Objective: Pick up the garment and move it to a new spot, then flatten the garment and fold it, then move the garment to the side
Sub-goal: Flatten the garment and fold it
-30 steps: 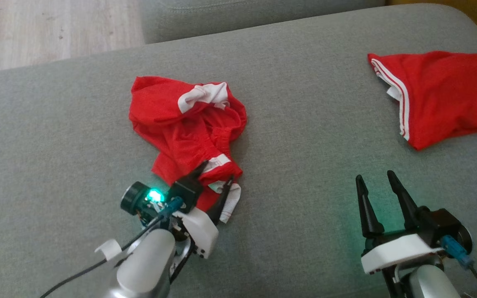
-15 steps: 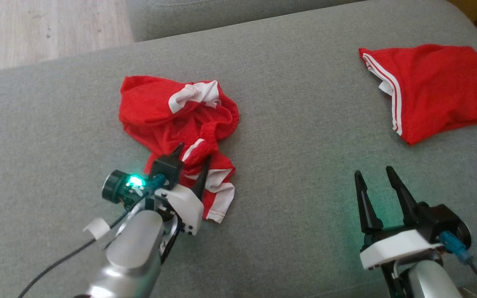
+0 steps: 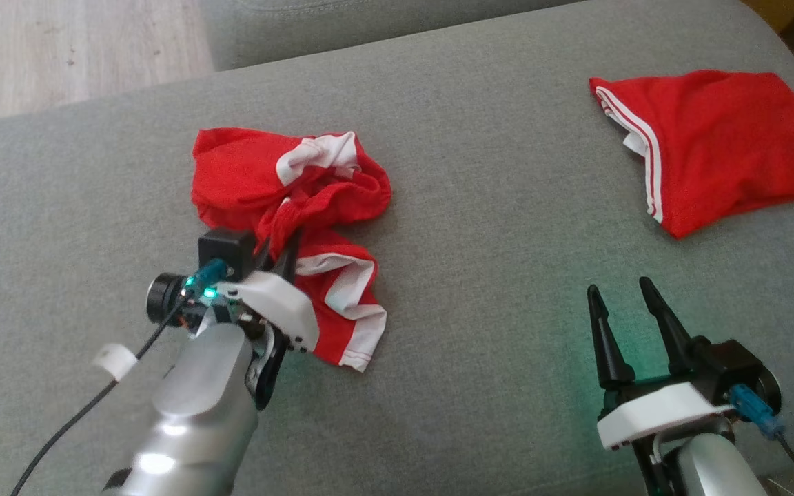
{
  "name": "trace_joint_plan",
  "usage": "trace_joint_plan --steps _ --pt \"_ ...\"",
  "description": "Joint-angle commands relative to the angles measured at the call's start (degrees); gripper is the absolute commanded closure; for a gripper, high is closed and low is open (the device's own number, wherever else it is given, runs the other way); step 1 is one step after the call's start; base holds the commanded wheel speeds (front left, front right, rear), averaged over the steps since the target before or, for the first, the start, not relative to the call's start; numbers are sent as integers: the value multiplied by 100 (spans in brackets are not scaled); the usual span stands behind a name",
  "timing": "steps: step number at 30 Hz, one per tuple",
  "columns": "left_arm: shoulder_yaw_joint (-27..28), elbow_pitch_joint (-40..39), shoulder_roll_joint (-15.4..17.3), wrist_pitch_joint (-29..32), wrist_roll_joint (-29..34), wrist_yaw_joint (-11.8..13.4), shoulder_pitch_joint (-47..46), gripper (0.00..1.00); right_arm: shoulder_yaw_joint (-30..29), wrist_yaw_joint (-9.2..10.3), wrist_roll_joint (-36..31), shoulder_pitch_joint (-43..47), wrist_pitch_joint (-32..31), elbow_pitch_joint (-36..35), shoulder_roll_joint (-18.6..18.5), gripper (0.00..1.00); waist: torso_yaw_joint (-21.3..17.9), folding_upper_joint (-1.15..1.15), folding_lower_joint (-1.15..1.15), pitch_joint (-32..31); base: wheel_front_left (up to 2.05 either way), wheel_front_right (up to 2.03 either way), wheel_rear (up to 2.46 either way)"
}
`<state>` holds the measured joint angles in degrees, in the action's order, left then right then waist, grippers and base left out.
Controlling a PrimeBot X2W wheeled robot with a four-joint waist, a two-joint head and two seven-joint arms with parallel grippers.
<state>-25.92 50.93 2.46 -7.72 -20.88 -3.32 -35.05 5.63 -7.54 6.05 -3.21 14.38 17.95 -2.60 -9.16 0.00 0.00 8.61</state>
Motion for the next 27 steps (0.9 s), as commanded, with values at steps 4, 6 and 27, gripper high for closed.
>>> trace_joint_plan --steps 4,6,27 --pt "-69 -1010 45 74 -877 -141 -360 100 172 5 112 -154 62 -135 -28 0 76 0 0 -84 0 0 0" --pt "-209 -1445 44 136 -1266 -49 -376 100 212 5 166 -172 62 -136 -28 0 76 0 0 -126 0 0 0" --pt "-1197 -4102 43 112 -3410 1927 -1197 100 666 5 906 -432 62 -375 -28 0 -289 0 0 -31 0 0 0"
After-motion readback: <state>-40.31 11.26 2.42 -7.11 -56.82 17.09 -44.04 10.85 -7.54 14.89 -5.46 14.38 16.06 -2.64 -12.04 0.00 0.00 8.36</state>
